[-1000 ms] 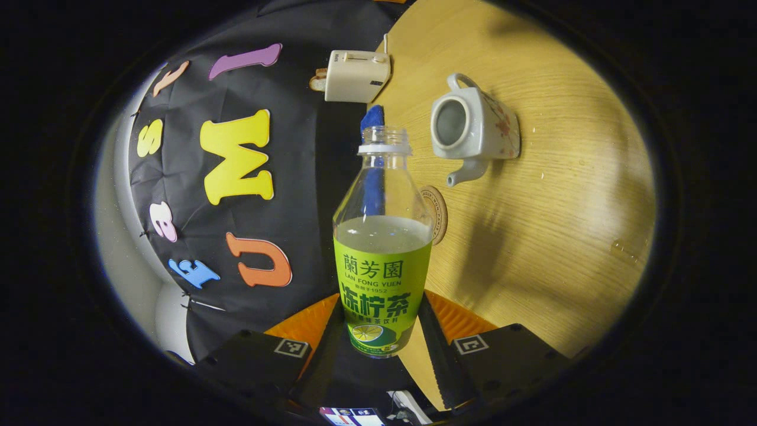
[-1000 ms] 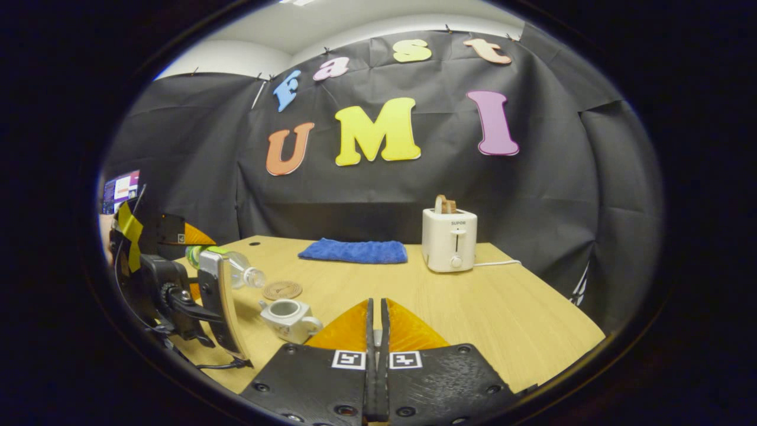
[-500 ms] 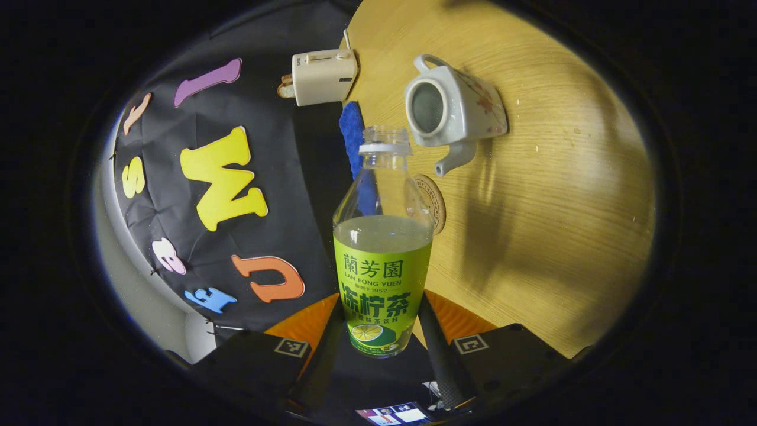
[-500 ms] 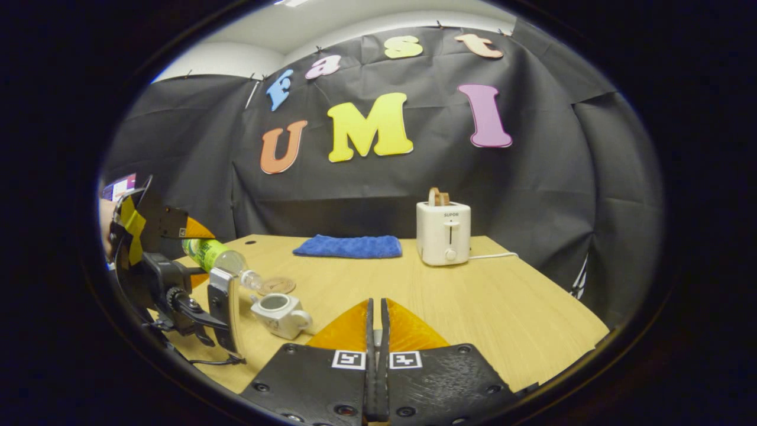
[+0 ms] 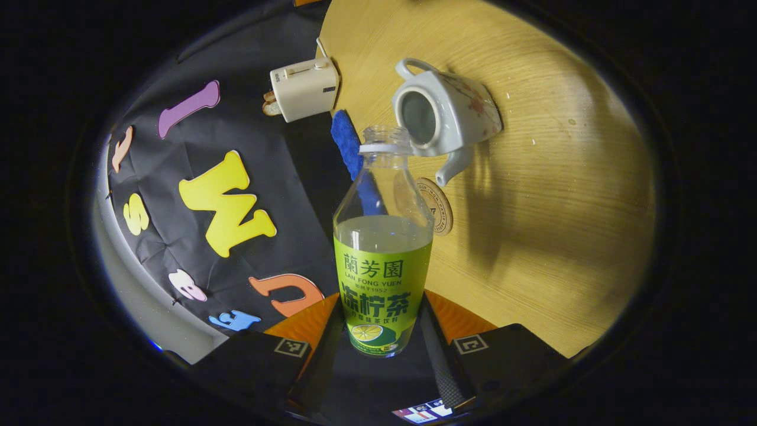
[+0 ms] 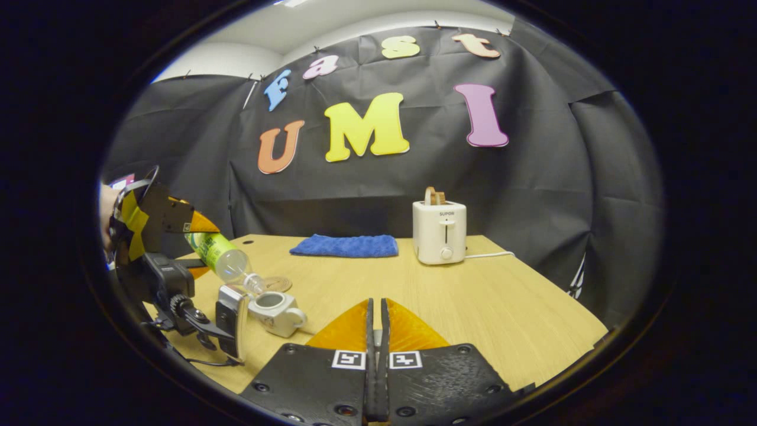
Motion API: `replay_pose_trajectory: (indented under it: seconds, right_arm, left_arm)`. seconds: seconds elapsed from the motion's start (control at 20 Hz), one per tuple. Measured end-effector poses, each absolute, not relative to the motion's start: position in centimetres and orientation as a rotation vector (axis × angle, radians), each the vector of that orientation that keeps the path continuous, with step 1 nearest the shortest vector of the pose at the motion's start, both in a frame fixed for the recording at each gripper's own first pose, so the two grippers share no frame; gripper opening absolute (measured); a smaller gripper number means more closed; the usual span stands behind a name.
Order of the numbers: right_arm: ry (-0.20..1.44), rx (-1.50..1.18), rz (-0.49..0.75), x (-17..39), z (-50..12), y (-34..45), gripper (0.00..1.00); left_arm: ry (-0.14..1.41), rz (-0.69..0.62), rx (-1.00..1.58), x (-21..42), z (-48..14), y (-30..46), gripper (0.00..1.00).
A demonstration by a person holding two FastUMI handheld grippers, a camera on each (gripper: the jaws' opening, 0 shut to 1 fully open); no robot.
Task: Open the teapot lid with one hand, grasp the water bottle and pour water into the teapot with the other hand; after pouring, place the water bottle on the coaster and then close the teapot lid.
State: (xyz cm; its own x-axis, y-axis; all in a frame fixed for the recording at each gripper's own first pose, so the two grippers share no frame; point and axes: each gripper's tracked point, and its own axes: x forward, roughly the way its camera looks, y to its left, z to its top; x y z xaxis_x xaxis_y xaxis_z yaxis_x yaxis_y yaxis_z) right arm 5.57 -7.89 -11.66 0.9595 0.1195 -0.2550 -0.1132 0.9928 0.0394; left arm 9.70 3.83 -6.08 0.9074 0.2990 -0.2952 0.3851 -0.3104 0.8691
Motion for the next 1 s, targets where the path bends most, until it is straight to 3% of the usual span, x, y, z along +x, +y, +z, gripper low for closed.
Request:
replay_pose_trajectory:
  seconds: [1.0]
  right_arm:
    - [0.269,0.043,0.103,5.4,-12.4,-9.0,0.0]
  left_arm:
    - [0.434,-0.034,2.133,11.3,-3.6,2.1,0.74]
